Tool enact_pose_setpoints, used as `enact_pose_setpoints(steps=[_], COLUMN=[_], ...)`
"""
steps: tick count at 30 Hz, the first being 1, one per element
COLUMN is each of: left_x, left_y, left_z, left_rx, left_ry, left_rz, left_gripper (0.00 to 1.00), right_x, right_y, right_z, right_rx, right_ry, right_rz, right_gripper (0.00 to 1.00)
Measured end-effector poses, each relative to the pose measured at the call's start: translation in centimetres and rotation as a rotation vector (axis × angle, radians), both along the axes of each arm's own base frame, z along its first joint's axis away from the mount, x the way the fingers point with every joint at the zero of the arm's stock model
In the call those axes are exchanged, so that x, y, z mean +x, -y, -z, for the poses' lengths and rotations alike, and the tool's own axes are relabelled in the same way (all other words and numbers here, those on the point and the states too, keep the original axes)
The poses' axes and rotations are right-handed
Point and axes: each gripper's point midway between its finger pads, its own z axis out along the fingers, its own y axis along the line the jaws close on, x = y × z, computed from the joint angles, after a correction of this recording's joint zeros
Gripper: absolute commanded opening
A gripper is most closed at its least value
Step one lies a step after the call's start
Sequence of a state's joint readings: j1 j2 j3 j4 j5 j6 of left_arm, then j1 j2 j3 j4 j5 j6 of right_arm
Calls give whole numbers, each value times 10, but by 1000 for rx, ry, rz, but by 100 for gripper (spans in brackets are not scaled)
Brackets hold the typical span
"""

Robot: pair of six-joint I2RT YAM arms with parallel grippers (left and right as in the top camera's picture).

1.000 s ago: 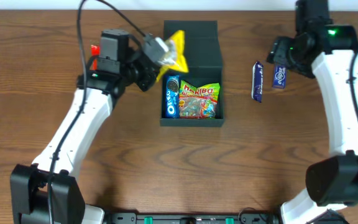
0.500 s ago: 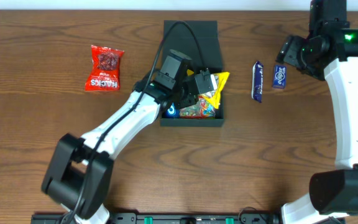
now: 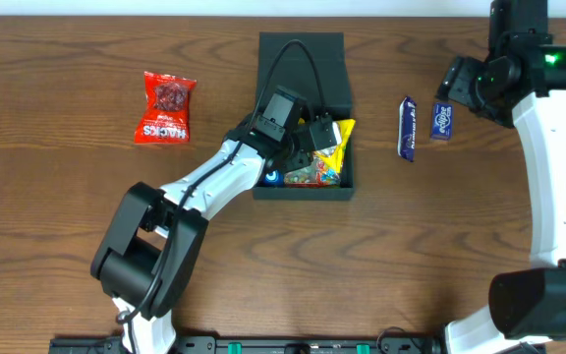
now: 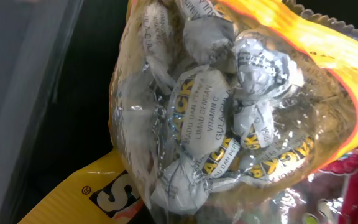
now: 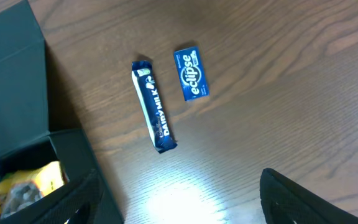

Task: Pack container
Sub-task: 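Carry the yellow bag into the box and release it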

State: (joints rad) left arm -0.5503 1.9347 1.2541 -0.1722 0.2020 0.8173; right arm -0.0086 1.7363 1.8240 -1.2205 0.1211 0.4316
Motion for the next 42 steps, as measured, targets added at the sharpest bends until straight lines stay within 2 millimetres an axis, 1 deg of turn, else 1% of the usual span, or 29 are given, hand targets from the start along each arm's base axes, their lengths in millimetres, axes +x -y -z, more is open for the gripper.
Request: enact_pose_setpoints(steps=[1,3,4,5,6,9,12,14,16,17,19,20,22,24,27,29,31,34,36,42], left_x=[0,2,3,5,8,17,21,23,24,24,23,20,16,12,6,4,2,-1,-6,-12], left_y=[0,1,1,1,0,-1,-5,-7,-8,-9,-10,-10,-8,-4,2,5,8,9,11,19], left_z=[1,2,2,1,-1,-6,-13,-26,-56,-76,-109,-128,-142,-145,-135,-125,-110,-75,-59,-32], left_rx=[4,2,2,2,2,-4,-2,-18,-73,-113,-184,-232,-278,-307,-329,-343,-353,-346,-341,-345], left_ry=[2,5,13,21,37,68,86,101,137,158,188,200,200,179,113,63,-2,-127,-189,-286], left_rz=[4,0,-2,-6,-12,-53,-95,-123,-162,-190,-231,-248,-252,-243,-232,-244,-274,-347,-363,-370], left_gripper=[27,35,44,80,95,95,95,95,95,95,96,83,47,6,6,6,6,6,6,6], right_x=[0,0,0,0,0,0,0,0,0,0,-1,-1,-2,-2,-3,-3,-3,-3,-3,-4], right_y=[0,0,0,0,0,0,0,0,0,0,0,0,0,0,0,0,0,0,0,0], right_z=[0,0,0,0,0,0,0,0,0,0,0,0,1,1,1,1,1,2,2,2], right_rx=[0,0,0,0,0,0,0,0,0,0,0,0,0,0,0,0,0,0,0,-3], right_ry=[0,0,0,0,0,-1,-1,-1,-2,-2,-3,-4,-8,-11,-14,-14,-14,-15,-16,-17], right_rz=[0,0,0,0,0,0,0,0,0,0,0,0,0,0,0,0,0,0,-1,-7], right_gripper=[82,82,82,82,82,83,83,83,83,83,83,83,83,83,83,84,83,83,83,83])
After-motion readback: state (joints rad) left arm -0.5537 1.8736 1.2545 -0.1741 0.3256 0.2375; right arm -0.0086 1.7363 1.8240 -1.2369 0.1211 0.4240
